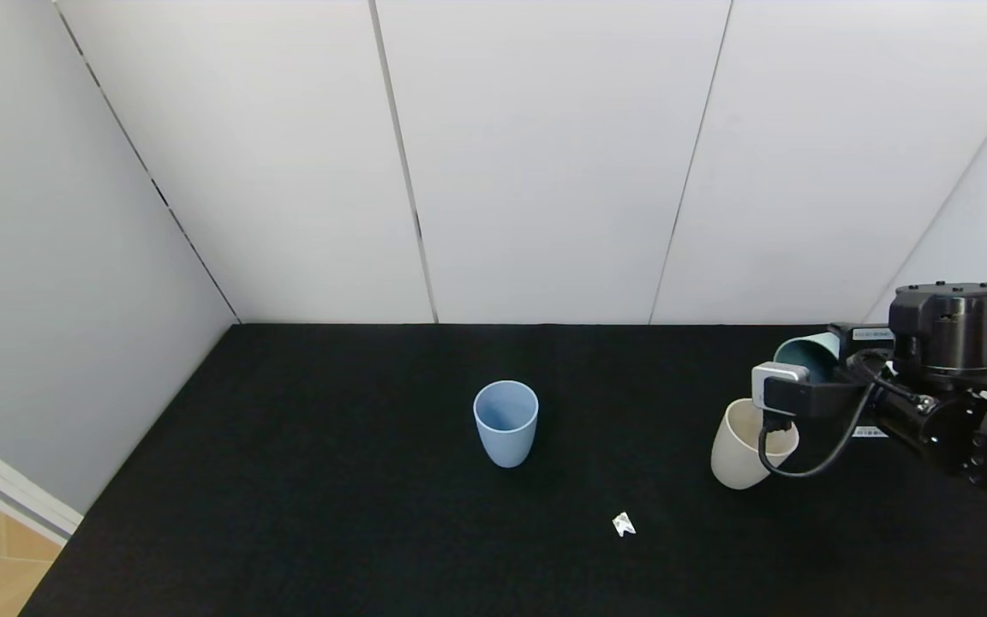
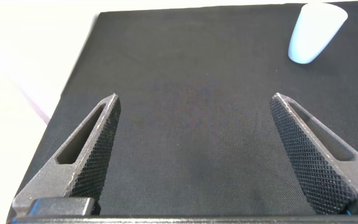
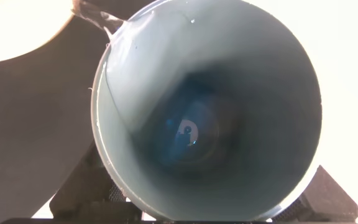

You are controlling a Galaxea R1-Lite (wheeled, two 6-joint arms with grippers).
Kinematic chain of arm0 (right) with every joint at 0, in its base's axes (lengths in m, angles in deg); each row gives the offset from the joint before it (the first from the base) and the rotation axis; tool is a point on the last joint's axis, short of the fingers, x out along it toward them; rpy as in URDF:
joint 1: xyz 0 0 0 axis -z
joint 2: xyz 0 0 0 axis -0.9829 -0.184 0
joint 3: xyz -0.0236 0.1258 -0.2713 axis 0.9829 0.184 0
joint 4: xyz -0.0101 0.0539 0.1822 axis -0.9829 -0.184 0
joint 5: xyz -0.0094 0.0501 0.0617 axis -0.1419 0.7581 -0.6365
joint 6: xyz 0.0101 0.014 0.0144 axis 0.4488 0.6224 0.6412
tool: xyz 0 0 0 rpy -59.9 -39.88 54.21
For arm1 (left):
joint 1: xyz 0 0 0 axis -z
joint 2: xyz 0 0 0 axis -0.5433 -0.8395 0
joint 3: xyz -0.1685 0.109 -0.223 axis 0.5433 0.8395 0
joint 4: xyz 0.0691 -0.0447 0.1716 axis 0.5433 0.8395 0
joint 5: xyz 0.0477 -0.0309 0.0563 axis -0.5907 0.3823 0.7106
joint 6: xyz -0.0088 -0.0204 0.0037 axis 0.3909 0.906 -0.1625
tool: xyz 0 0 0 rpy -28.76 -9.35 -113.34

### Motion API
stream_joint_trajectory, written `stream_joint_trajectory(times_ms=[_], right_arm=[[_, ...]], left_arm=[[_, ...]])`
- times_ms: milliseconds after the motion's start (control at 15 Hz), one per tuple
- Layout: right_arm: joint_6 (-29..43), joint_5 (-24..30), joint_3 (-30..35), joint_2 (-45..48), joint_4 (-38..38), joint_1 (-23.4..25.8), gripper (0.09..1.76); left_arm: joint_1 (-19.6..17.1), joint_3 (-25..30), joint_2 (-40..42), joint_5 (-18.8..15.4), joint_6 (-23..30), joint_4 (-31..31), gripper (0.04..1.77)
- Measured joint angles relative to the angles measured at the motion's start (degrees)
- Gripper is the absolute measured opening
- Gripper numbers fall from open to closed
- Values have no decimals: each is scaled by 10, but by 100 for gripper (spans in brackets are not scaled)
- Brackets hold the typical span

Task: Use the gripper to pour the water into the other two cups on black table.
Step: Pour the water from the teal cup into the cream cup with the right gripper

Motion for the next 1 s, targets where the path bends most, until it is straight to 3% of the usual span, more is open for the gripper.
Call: stream_joint_trajectory(times_ms=[200,667,1000], right_arm=[[25,2,16,2,28,0,120],[201,18,43,17,20,15,120],[315,61,45,39,15,50,120]], left_arm=[[0,0,0,0,0,0,172],[0,0,0,0,0,0,172],[0,0,0,0,0,0,172]])
